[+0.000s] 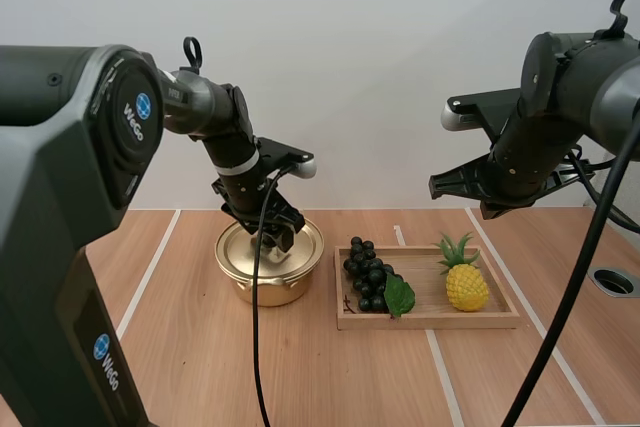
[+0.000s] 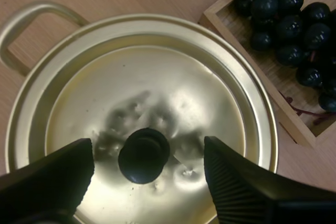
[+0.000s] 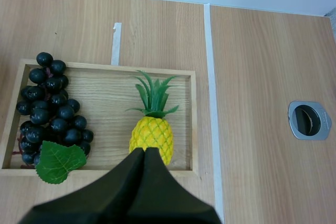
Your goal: Open the pot, put the pineapple inside, and close it
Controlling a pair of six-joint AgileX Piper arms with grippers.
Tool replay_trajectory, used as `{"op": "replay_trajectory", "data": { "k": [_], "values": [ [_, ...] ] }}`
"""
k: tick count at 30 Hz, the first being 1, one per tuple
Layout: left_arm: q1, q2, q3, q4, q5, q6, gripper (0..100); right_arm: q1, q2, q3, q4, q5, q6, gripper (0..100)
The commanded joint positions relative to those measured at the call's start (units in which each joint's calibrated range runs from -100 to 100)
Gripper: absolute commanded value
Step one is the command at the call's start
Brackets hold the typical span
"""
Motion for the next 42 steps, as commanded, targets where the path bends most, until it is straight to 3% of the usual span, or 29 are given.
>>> {"op": "replay_trajectory", "data": {
  "k": [1, 12, 36, 39, 42],
  "values": [
    [-0.19, 0.01, -0.38, -0.06, -0.41, -0.44, 96, -0.23, -0.38, 0.10, -0.03, 0.41, -0.55, 0],
    [-0.19, 0.01, -0.38, -1.01, -1.39, -0.44, 96, -0.23, -0.38, 0.10, -0.03, 0.41, -0.55, 0],
    [-0.19, 3.64, -0.41, -1.31, 0.60, -0.44, 76, -0.23, -0.38, 0.10, -0.03, 0.41, -0.55, 0],
    [-0.19, 3.64, -0.41, -1.31, 0.76, -0.44, 57, -0.23, -0.38, 0.10, -0.03, 0.41, -0.55, 0],
    [-0.19, 3.64, -0.41, -1.31, 3.32, -0.44, 22, -0.23, -0.38, 0.10, -0.03, 0.41, -0.55, 0]
  ]
}}
